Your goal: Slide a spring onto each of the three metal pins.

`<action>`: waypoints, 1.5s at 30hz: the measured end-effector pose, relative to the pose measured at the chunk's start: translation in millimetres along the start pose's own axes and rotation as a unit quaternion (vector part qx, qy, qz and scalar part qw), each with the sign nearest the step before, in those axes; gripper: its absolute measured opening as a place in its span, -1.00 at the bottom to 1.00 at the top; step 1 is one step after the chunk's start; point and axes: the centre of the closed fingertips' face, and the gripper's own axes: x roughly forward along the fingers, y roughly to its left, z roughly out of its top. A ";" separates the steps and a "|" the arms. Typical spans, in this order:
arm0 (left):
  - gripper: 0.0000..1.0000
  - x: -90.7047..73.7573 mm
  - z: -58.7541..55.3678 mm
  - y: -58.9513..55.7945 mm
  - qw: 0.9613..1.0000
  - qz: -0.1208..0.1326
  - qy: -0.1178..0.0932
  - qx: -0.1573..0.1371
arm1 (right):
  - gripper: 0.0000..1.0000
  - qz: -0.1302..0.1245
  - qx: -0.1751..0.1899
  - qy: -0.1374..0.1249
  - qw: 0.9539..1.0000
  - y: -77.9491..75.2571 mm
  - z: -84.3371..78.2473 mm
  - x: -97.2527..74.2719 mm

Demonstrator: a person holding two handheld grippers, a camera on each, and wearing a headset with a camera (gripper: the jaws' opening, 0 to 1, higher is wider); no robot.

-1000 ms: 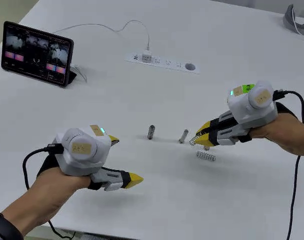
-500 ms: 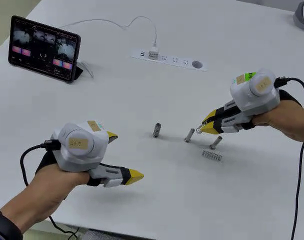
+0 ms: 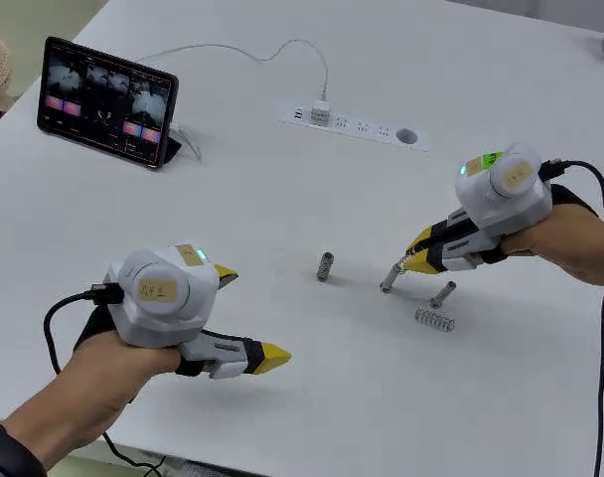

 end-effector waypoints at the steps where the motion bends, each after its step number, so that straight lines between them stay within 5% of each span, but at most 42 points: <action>1: 0.53 -0.4 -0.4 0.3 1.000 0.000 0.000 0.000 | -0.75 0.002 0.000 0.002 1.000 0.6 -0.3 0.6; 45: 0.50 -0.7 -8.4 4.8 1.000 0.002 0.006 -0.014 | -0.75 0.010 -0.027 0.046 0.999 -0.2 -16.3 42.4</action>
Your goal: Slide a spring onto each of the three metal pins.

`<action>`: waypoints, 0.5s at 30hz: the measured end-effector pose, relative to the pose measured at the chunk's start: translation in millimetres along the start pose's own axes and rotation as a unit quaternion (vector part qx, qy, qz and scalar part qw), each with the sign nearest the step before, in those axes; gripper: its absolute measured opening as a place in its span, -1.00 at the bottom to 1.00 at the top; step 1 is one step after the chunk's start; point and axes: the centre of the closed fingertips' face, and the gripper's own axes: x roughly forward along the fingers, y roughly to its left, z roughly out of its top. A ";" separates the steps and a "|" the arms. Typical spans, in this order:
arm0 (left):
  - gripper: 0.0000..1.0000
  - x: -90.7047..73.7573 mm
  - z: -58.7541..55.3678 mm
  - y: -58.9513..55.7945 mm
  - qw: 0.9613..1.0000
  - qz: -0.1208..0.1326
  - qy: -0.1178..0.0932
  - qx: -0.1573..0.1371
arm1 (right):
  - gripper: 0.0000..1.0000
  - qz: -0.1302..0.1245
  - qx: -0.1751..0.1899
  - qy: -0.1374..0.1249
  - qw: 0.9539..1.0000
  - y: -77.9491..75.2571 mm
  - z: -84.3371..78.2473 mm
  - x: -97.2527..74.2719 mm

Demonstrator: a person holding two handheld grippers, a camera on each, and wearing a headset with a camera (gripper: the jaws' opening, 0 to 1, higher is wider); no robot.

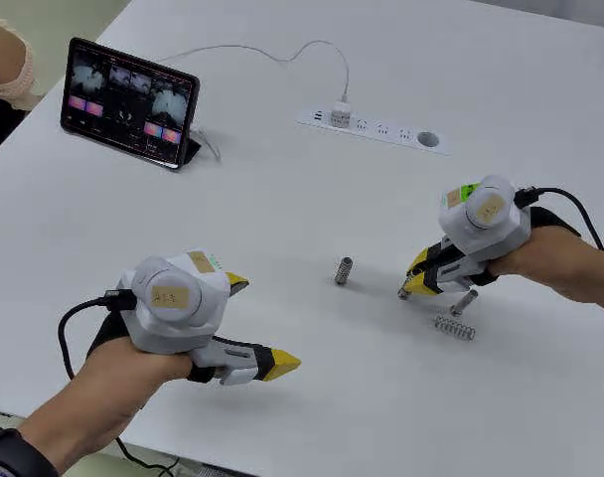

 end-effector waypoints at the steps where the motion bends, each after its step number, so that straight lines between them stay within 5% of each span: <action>1: 0.50 0.0 -0.2 -0.2 1.000 0.000 0.000 0.000 | -0.75 0.001 -0.001 0.001 1.000 0.5 -0.5 0.7; 15: 0.50 -1.6 -0.2 1.2 1.000 0.002 0.001 0.000 | -0.72 -0.001 -0.002 0.007 1.000 4.5 -2.9 5.1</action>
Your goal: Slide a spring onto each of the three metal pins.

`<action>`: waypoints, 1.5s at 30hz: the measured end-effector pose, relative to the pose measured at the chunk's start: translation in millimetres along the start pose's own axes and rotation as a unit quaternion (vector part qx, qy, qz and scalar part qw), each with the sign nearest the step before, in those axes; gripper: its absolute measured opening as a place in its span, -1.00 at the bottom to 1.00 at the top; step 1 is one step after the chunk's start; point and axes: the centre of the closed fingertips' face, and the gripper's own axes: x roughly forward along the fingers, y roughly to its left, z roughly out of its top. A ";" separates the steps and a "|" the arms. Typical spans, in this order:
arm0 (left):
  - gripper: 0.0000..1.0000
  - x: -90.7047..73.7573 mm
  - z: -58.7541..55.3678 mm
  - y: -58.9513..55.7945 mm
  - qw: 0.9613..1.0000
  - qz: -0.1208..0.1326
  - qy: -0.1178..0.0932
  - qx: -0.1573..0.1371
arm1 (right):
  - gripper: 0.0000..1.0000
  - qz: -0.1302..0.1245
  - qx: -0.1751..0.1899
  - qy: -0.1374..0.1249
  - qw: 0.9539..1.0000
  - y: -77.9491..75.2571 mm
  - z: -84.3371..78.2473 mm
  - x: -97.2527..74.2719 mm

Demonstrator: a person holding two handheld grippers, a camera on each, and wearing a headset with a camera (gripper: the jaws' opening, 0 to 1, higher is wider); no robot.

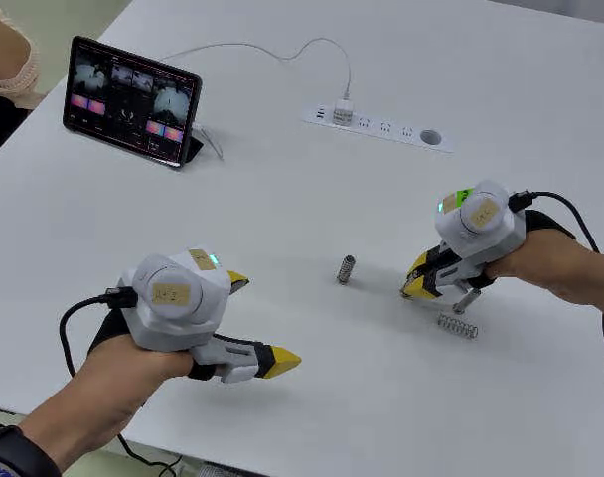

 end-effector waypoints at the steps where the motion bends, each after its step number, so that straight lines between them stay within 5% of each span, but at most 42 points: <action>1: 0.50 0.1 0.3 -0.4 1.000 -0.001 0.000 0.000 | -0.69 0.000 0.001 -0.001 1.000 0.2 0.2 -0.4; 9: 0.51 0.8 1.8 -3.7 1.000 -0.004 0.000 0.005 | -0.45 -0.017 -0.002 0.005 1.000 -2.1 -6.4 -8.3; 24: 0.51 3.2 9.8 -9.2 1.000 -0.007 -0.003 0.010 | -0.18 -0.057 0.039 -0.043 0.997 -2.4 -9.5 -35.9; 36: 0.51 6.2 15.8 -15.3 1.000 -0.014 -0.004 0.016 | -0.07 -0.080 0.083 -0.088 0.989 2.7 -15.8 -49.7; 45: 0.51 11.3 18.9 -18.4 1.000 -0.017 -0.001 0.019 | 0.00 -0.106 0.130 -0.140 0.976 -0.3 -20.4 -55.4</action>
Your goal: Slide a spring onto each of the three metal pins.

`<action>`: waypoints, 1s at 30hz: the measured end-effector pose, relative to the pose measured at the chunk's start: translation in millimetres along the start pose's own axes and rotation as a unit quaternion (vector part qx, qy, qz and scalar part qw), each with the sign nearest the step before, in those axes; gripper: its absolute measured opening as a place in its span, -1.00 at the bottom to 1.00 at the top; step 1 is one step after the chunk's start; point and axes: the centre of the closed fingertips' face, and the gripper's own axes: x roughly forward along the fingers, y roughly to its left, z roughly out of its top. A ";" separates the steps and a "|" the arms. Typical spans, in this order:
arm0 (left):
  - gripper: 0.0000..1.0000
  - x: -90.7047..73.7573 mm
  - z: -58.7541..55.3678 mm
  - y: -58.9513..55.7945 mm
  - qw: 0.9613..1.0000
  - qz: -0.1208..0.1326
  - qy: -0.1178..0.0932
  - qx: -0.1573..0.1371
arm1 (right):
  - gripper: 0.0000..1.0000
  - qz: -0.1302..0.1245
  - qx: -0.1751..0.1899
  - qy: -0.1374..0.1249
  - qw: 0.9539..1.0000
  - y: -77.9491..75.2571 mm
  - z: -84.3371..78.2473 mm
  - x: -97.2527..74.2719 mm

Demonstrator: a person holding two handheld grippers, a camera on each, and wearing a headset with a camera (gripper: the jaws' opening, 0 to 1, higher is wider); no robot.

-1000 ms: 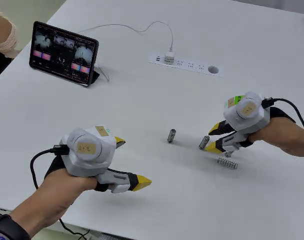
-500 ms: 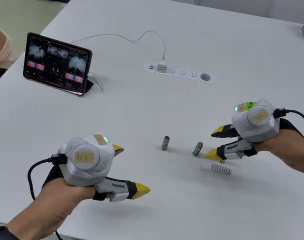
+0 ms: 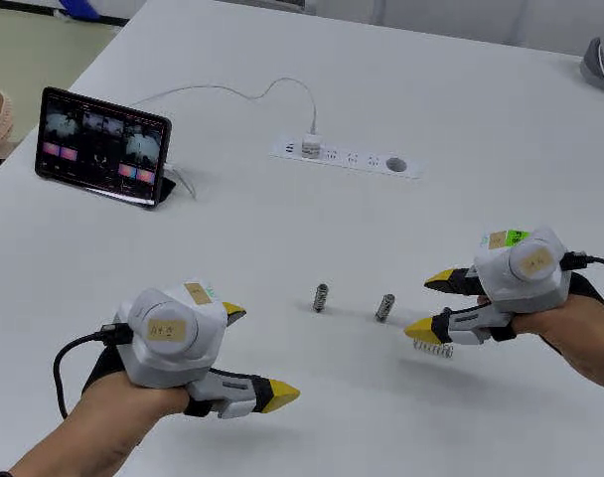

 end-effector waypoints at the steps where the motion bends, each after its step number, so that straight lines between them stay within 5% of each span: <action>1: 0.51 0.8 0.6 -0.3 1.000 0.000 0.000 0.000 | 0.01 -0.001 0.006 -0.006 1.000 -0.2 0.3 -1.2; 17: 0.51 21.8 15.0 -12.3 1.000 -0.019 0.001 0.014 | 0.11 -0.044 0.077 -0.075 0.993 -6.1 -5.7 -26.6; 30: 0.51 34.7 27.4 -26.0 0.999 -0.039 0.004 0.033 | 0.19 -0.062 0.113 -0.088 0.988 0.3 -27.6 -47.5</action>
